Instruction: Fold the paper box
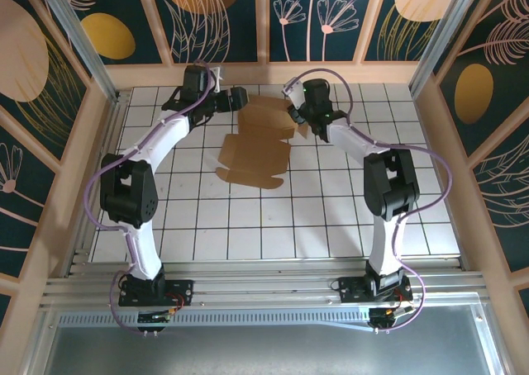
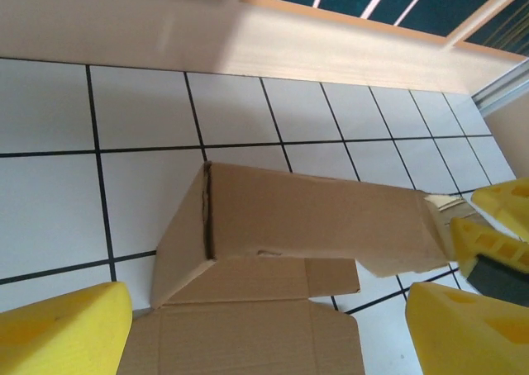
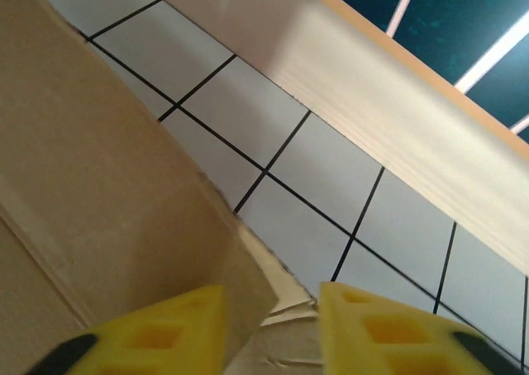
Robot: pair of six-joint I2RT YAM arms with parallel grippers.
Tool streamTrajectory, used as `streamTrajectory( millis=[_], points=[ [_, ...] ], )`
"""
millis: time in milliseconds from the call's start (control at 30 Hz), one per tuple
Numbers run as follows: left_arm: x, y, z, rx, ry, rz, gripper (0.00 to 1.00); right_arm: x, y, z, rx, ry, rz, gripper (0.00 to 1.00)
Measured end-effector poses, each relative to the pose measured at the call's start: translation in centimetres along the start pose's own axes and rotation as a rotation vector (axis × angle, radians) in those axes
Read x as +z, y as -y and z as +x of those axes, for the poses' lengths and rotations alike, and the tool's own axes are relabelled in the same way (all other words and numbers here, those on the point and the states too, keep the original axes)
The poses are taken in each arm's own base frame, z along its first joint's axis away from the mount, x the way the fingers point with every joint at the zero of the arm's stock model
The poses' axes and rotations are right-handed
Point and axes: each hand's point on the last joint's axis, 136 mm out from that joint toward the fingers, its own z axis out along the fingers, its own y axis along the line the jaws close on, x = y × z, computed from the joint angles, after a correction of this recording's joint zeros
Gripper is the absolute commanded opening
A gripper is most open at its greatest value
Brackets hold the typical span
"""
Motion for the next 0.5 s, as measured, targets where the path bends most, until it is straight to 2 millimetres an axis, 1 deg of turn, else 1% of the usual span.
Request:
streamTrajectory(
  millis=[100, 167, 233, 267, 333, 400, 467, 500],
  points=[
    [0.4, -0.9, -0.2, -0.017, 0.006, -0.023, 0.83, 0.1, 0.0, -0.2, 0.019, -0.009, -0.017, 0.44],
    [0.7, -1.4, -0.6, -0.024, 0.011, -0.033, 0.81, -0.3, 0.3, -0.9, 0.061, 0.0, -0.018, 0.46],
    [1.1, -1.6, -1.5, -0.026, 0.024, -0.033, 0.8, -1.2, 0.8, -1.6, 0.134, 0.011, -0.013, 0.48],
    [1.3, -1.6, -2.0, -0.026, 0.028, -0.03, 0.8, -2.1, 1.1, -2.0, 0.197, 0.014, -0.01, 0.49],
    [1.6, -1.4, -2.9, -0.026, 0.034, -0.016, 0.79, -4.2, 2.0, -3.3, 0.343, 0.039, -0.002, 0.46],
    [2.1, -0.9, -3.7, -0.024, 0.03, 0.014, 0.79, -7.0, 3.0, -4.6, 0.559, 0.076, 0.003, 0.43],
    [2.5, -0.5, -3.8, -0.025, 0.017, 0.037, 0.78, -9.2, 3.6, -5.8, 0.779, 0.105, -0.021, 0.44],
    [2.8, -0.4, -3.7, -0.026, 0.007, 0.043, 0.77, -10.0, 3.8, -6.3, 0.893, 0.121, -0.04, 0.45]
  ],
)
